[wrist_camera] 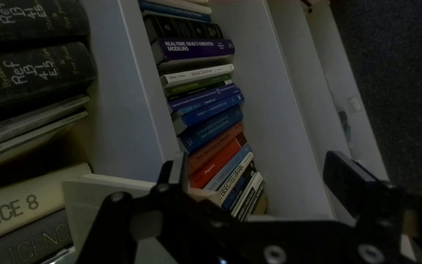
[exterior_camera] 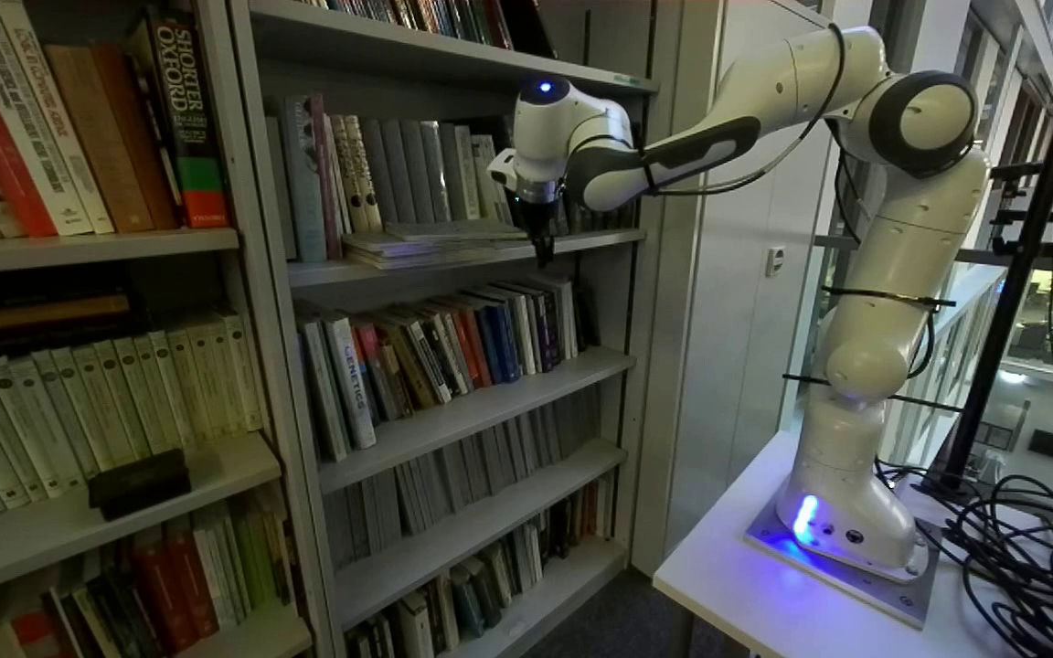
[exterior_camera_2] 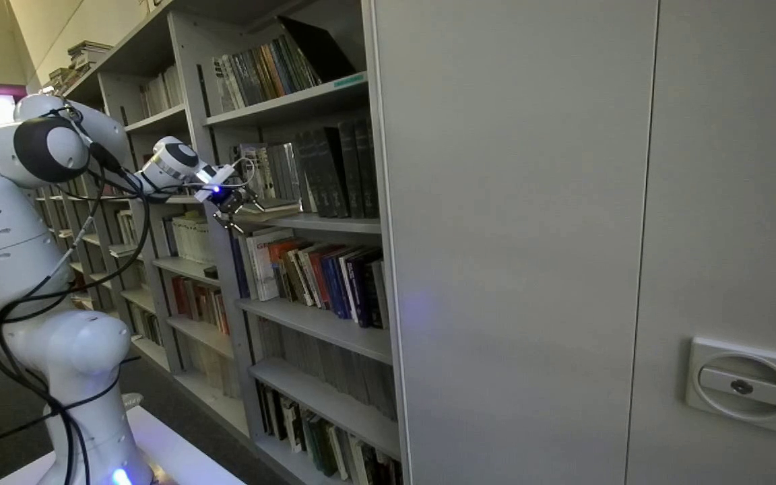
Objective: Take the book that lies on top of the standing books and put it on the pile, and pull out another book and put it on the pile
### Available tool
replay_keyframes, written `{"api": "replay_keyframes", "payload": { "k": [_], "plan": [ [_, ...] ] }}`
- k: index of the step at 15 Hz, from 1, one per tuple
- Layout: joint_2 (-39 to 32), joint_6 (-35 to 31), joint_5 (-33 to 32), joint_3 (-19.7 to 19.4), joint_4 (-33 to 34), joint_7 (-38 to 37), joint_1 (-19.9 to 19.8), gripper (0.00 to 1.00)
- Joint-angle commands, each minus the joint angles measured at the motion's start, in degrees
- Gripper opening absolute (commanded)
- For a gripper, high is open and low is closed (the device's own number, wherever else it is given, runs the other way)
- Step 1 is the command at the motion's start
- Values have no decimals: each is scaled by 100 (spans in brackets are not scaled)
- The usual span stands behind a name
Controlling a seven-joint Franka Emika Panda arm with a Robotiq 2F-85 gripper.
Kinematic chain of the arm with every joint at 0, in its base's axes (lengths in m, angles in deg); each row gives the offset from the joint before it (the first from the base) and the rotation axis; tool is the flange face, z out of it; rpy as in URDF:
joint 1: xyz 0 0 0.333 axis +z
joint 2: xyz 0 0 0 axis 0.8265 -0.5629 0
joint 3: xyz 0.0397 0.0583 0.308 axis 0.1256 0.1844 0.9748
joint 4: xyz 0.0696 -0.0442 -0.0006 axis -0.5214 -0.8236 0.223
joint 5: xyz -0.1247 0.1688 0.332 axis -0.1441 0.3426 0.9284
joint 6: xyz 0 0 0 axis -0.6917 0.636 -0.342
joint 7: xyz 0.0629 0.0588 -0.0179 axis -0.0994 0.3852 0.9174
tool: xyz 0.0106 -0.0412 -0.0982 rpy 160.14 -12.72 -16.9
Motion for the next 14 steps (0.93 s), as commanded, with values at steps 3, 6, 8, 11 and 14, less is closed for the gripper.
{"api": "replay_keyframes", "payload": {
  "k": [3,6,8,11,14],
  "plan": [
    [-114,-247,-105,83,279,41,17,100],
    [-143,-251,-115,108,350,59,22,100],
    [-116,-241,-99,112,332,50,22,100],
    [-5,-189,-74,130,192,35,38,100],
    [169,-117,-411,212,-58,-192,26,100]
  ]
}}
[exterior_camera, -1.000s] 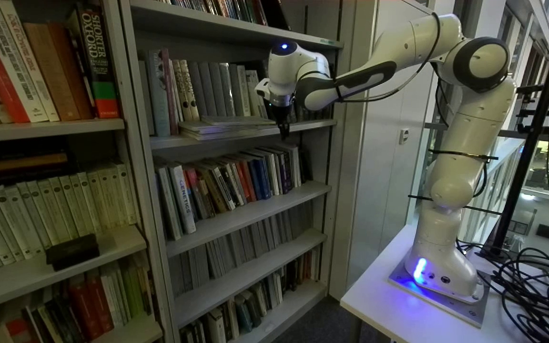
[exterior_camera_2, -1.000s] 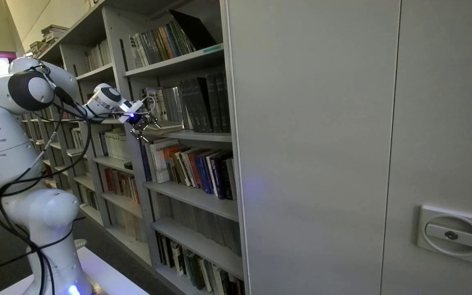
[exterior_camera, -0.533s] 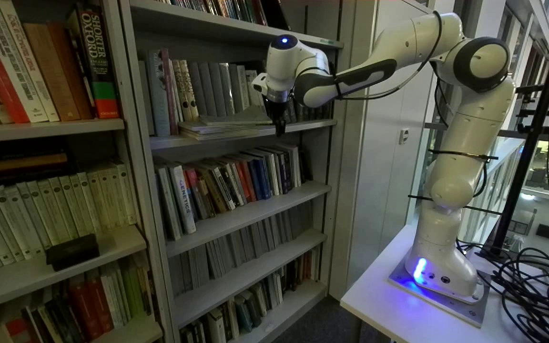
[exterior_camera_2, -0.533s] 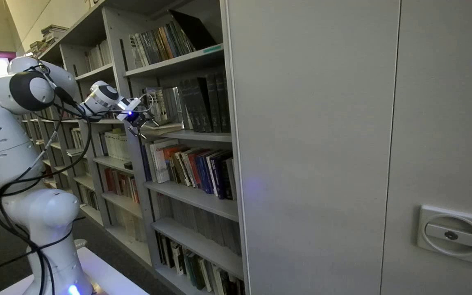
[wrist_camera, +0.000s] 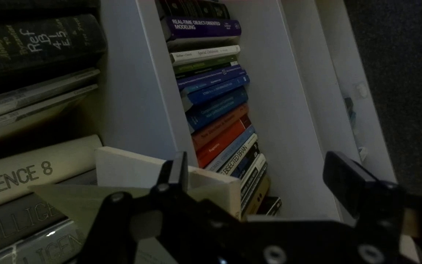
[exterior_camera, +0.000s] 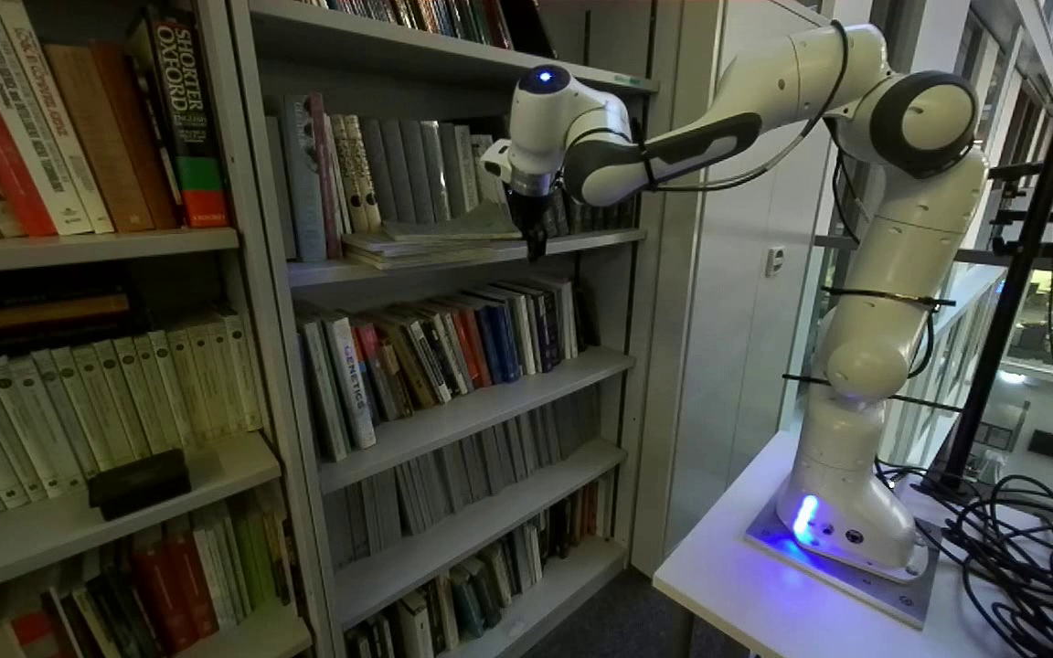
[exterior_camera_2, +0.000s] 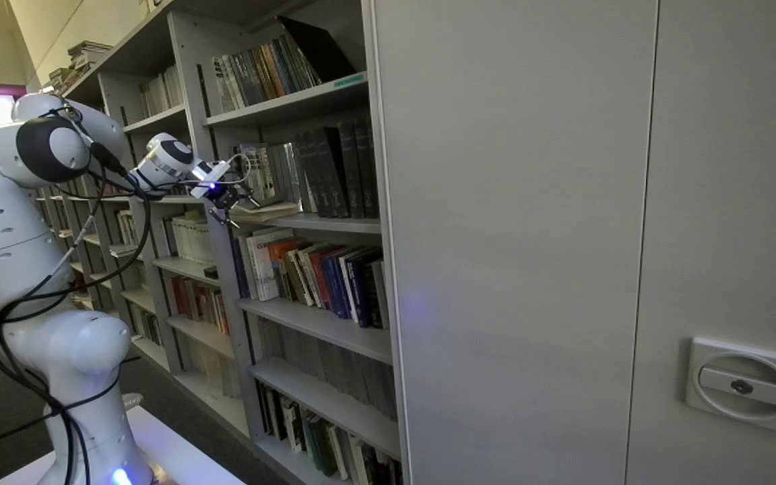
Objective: Take the book that lies on top of the standing books and put it on the pile, and pull out another book and put it on the pile
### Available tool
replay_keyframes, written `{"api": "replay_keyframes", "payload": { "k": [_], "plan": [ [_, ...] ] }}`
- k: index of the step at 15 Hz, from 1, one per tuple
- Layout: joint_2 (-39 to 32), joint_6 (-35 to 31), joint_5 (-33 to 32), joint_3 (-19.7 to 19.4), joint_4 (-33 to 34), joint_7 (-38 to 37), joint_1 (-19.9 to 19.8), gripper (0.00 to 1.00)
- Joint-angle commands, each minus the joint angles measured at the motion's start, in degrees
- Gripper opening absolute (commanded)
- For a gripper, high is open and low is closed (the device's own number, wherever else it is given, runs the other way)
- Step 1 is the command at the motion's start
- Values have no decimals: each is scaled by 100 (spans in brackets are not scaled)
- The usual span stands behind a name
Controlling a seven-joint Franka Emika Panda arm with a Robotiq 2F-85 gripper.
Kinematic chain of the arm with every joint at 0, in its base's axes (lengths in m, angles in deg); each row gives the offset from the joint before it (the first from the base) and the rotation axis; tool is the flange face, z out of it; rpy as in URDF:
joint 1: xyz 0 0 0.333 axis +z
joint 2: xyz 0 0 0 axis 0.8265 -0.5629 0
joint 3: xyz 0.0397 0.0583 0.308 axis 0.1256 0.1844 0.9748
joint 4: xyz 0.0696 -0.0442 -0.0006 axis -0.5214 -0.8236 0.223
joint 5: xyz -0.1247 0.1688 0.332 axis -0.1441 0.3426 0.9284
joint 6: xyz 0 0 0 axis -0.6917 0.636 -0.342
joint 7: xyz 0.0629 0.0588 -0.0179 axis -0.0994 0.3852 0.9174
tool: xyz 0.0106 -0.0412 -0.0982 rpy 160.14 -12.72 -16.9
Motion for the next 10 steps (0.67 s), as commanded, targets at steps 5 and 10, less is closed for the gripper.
{"api": "replay_keyframes", "payload": {
  "k": [5,10],
  "plan": [
    [510,-112,-1865,264,-677,-1099,26,100],
    [647,-52,-2199,296,-839,-1438,107,100]
  ]
}}
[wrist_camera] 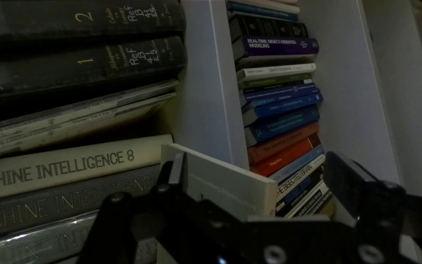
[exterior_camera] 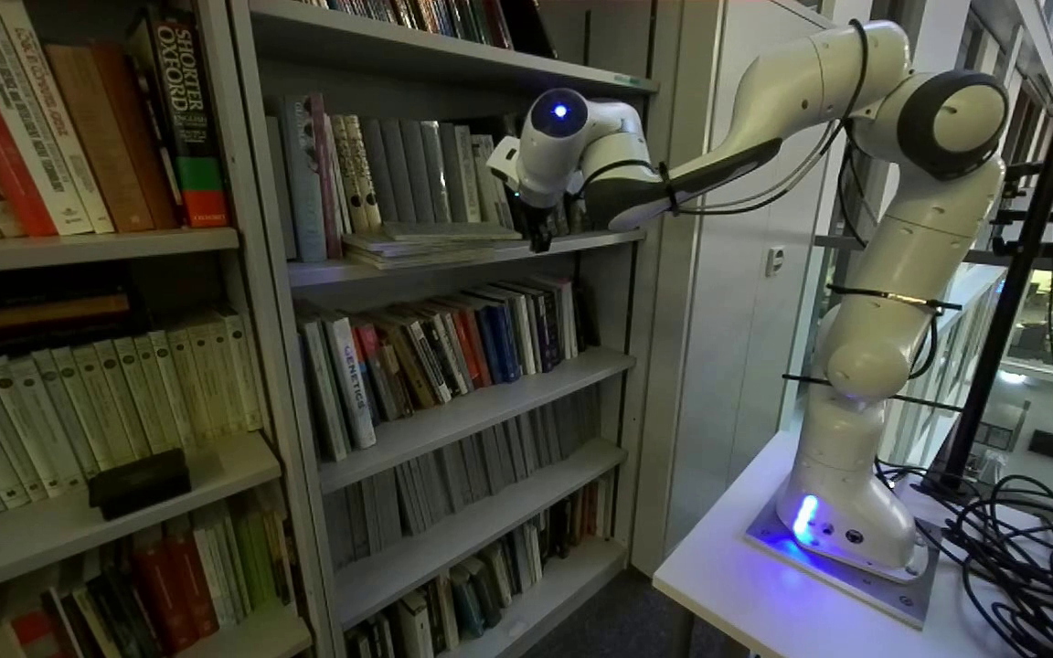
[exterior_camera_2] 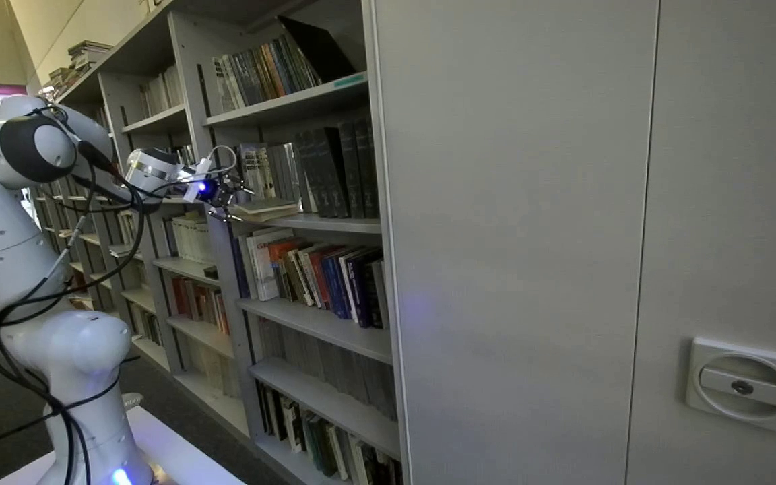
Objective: Take the book that lies on top of the standing books and put it on the pile, and pull out another book and put it on the pile
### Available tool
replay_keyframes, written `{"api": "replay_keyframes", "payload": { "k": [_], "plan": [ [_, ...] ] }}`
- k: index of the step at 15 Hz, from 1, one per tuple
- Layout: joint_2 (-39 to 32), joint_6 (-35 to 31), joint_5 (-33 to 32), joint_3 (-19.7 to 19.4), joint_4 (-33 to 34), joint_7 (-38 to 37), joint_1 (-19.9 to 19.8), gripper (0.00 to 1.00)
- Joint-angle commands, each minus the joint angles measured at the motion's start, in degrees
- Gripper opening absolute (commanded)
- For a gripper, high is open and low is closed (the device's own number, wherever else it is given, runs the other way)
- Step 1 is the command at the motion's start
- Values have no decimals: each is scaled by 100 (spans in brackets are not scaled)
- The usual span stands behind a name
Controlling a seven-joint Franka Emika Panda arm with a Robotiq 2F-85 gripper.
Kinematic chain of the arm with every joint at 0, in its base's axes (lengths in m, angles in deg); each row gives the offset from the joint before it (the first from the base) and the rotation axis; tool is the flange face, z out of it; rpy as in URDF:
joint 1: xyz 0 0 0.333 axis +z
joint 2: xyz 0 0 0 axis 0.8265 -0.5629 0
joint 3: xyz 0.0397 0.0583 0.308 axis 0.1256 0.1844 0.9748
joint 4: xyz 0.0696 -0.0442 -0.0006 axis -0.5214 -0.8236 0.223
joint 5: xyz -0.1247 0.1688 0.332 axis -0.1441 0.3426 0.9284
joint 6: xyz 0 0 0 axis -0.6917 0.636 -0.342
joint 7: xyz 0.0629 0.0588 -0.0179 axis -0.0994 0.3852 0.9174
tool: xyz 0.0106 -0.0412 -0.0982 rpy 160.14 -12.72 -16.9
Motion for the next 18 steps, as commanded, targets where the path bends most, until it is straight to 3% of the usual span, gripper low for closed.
{"api": "replay_keyframes", "payload": {
  "k": [1,8,18],
  "plan": [
    [286,-63,-283,-17,-253,-279,44,100],
    [-68,-727,-271,6,102,-623,124,100],
    [-510,-1061,-1377,-114,372,-1346,-25,100]
  ]
}}
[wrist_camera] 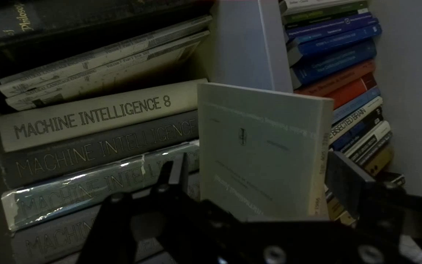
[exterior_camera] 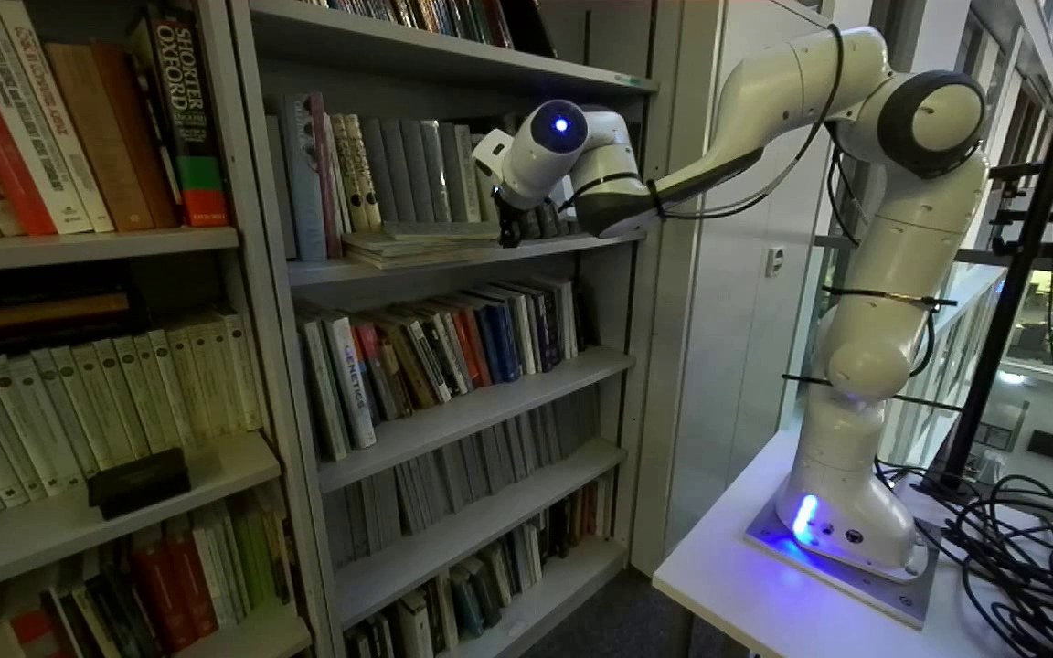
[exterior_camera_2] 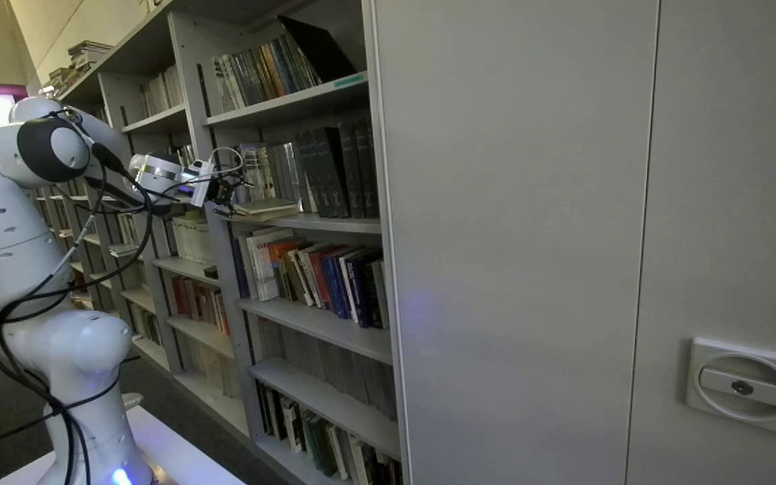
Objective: Take the book that lies on top of the standing books and put it on the pile, and pull out another book and put it on the pile
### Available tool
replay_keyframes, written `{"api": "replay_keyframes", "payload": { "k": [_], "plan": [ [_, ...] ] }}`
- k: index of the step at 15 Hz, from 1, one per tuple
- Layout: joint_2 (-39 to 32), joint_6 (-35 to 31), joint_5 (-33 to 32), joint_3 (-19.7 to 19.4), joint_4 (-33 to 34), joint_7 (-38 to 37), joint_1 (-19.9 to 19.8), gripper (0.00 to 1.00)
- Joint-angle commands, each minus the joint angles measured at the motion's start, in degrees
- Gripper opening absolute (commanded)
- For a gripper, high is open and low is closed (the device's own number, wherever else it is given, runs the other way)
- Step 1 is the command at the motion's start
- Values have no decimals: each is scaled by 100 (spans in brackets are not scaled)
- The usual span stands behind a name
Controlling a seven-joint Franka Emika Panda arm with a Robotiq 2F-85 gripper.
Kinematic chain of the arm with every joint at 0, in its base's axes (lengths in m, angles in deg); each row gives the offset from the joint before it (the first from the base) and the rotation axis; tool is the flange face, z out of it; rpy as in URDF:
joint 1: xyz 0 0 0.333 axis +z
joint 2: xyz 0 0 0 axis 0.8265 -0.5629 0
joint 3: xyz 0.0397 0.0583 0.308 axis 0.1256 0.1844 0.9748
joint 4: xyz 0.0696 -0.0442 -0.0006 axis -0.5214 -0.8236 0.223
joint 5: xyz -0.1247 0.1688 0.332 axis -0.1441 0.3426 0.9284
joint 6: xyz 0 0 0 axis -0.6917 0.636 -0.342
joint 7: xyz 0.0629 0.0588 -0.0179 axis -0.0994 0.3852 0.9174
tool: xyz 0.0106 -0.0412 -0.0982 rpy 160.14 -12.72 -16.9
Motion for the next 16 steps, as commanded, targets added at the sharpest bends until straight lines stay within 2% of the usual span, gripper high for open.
{"api": "replay_keyframes", "payload": {
  "k": [1,9,11,16],
  "plan": [
    [-167,-145,-422,-72,171,-273,-62,100],
    [-169,-104,-435,-189,138,-321,-73,100],
    [-164,-121,-432,-210,131,-295,-70,74],
    [-196,-157,-479,-187,139,-289,-35,35]
  ]
}}
